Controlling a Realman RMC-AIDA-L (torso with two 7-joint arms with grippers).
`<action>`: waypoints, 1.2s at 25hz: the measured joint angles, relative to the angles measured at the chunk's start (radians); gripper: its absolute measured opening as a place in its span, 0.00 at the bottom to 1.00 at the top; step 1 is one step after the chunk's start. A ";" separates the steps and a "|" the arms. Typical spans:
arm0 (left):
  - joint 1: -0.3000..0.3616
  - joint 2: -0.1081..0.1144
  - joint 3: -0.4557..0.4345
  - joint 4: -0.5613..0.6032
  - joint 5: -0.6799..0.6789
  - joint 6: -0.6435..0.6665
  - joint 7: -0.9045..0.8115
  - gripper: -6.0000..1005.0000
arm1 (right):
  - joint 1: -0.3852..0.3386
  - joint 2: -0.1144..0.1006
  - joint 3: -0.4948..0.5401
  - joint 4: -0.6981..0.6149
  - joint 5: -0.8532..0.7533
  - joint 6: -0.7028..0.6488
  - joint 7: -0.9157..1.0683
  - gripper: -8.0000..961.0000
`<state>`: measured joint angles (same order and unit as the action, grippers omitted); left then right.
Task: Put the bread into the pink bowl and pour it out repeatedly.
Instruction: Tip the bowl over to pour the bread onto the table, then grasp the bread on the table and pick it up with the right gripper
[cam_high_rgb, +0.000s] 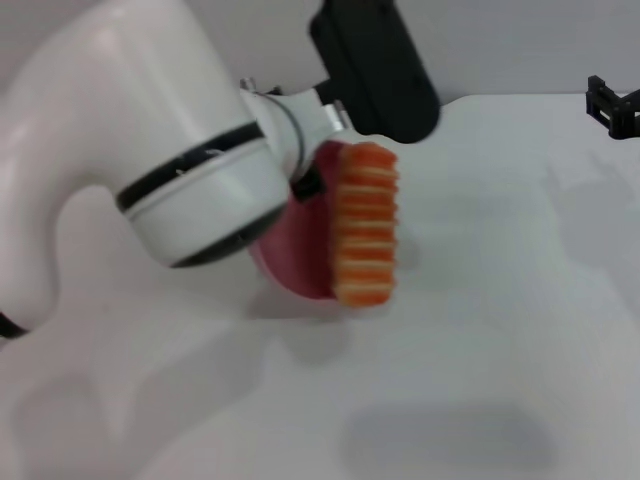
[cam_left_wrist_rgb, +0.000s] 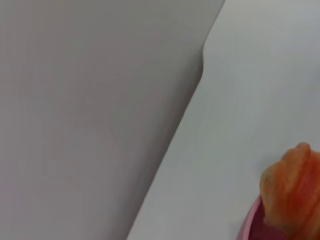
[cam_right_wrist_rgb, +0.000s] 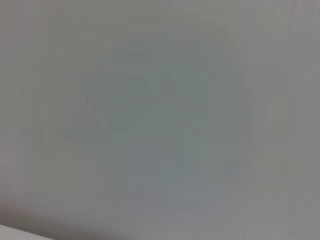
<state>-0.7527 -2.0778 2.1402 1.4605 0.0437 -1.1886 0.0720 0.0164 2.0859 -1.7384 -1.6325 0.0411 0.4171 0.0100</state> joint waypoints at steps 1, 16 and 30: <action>-0.009 0.000 0.014 0.005 0.009 -0.005 0.000 0.05 | 0.001 0.000 0.000 0.000 0.000 0.000 0.000 0.67; -0.096 -0.001 0.093 0.026 0.117 -0.085 -0.006 0.05 | 0.023 -0.003 -0.011 0.025 0.042 0.000 0.001 0.67; 0.014 0.012 -0.280 0.003 -0.178 -0.074 -0.133 0.05 | 0.144 -0.009 -0.157 -0.001 0.199 0.305 0.043 0.67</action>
<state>-0.7389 -2.0657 1.8599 1.4637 -0.1343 -1.2629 -0.0606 0.1603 2.0773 -1.8957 -1.6334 0.2401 0.7217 0.0528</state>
